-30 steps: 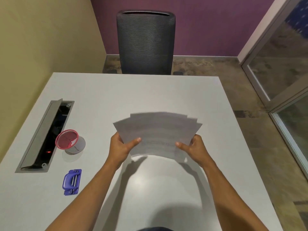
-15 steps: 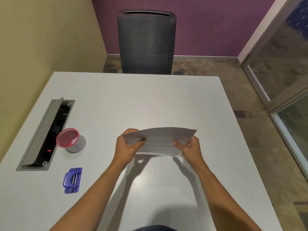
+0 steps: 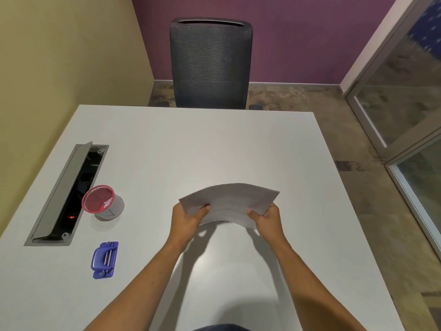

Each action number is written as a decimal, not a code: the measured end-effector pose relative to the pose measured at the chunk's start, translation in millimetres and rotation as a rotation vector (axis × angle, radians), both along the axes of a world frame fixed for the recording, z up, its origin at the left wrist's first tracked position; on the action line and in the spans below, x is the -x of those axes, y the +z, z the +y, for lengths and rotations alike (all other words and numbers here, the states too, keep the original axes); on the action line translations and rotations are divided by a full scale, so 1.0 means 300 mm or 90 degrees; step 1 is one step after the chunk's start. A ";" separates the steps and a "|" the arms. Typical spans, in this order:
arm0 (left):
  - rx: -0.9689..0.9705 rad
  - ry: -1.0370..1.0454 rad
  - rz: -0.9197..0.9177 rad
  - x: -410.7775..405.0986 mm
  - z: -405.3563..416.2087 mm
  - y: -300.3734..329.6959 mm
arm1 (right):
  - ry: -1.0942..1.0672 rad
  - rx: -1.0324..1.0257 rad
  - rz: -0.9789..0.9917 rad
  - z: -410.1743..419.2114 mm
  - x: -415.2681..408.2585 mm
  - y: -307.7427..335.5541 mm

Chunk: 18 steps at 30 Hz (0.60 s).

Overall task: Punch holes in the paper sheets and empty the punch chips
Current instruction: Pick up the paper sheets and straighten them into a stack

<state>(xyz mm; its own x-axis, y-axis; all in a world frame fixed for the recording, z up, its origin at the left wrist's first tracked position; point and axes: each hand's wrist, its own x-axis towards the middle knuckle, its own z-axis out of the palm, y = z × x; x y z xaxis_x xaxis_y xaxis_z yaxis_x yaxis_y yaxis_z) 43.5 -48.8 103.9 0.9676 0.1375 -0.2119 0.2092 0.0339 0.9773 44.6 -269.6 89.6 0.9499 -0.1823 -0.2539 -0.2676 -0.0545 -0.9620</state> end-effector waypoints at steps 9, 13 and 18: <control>0.182 0.037 -0.015 -0.007 -0.023 0.058 | -0.224 -0.200 0.149 -0.059 0.095 -0.104; 0.301 -0.013 -0.013 0.003 -0.049 0.056 | -0.122 -0.432 0.131 -0.079 0.130 -0.130; 0.376 -0.023 -0.003 0.025 -0.063 0.029 | -0.139 -0.460 0.084 -0.105 0.111 -0.111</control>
